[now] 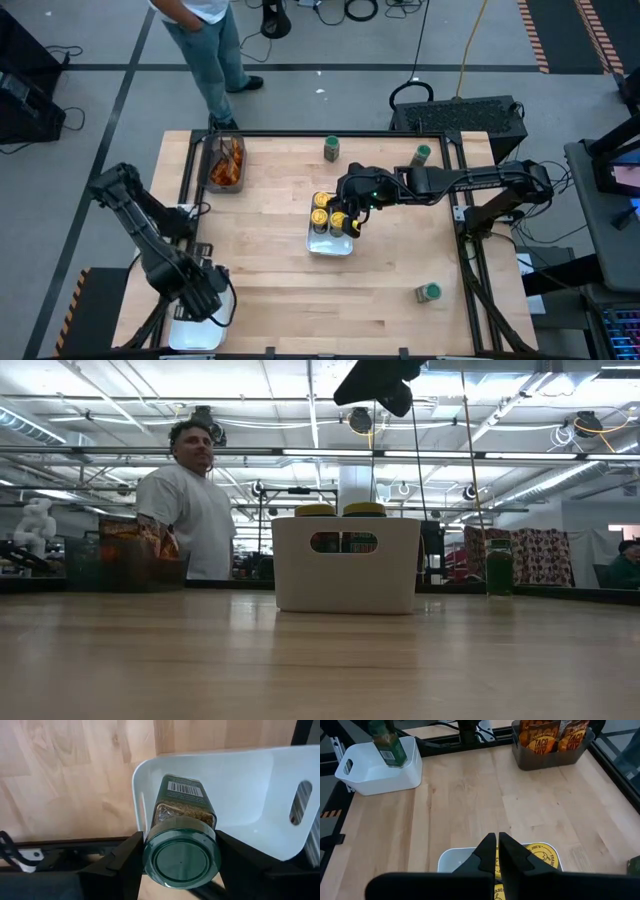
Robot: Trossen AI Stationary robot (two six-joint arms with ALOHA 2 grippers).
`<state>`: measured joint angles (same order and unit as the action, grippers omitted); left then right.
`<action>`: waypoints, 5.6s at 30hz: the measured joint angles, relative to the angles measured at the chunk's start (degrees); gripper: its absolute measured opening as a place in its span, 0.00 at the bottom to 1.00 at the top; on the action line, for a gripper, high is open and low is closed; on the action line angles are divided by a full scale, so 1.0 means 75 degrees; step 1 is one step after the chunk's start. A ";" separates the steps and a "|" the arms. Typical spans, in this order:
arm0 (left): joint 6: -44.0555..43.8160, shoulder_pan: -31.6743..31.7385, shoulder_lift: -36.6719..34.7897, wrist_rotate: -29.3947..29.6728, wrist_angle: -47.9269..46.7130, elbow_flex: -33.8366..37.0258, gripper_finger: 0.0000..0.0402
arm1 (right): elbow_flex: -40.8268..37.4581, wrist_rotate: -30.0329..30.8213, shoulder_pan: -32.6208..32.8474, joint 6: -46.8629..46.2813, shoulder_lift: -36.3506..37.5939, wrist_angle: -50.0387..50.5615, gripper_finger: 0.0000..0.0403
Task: Sort spices by type
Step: Put the middle left green spice bottle into the bottom white bin, then put the middle green spice bottle into the bottom white bin
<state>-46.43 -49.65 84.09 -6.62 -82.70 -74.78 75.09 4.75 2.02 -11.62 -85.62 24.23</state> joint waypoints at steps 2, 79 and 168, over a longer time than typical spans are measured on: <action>-0.0167 0.0000 0.0112 -0.0002 0.0076 0.0000 0.53 | 0.0000 -0.0012 -0.0003 0.0003 0.0000 0.0002 0.00; -0.0759 0.0017 0.0212 -0.0236 0.1089 0.1075 0.60 | 0.0000 -0.0044 0.0017 0.0242 0.0000 0.0235 0.00; 0.6077 1.1735 0.0711 -0.4746 1.1200 0.0787 0.60 | 0.0006 0.0561 -0.6246 -0.1127 0.0125 0.5292 0.50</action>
<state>-0.85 38.37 89.42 -42.21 1.30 -68.88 75.13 8.96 -44.83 -20.07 -84.68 63.92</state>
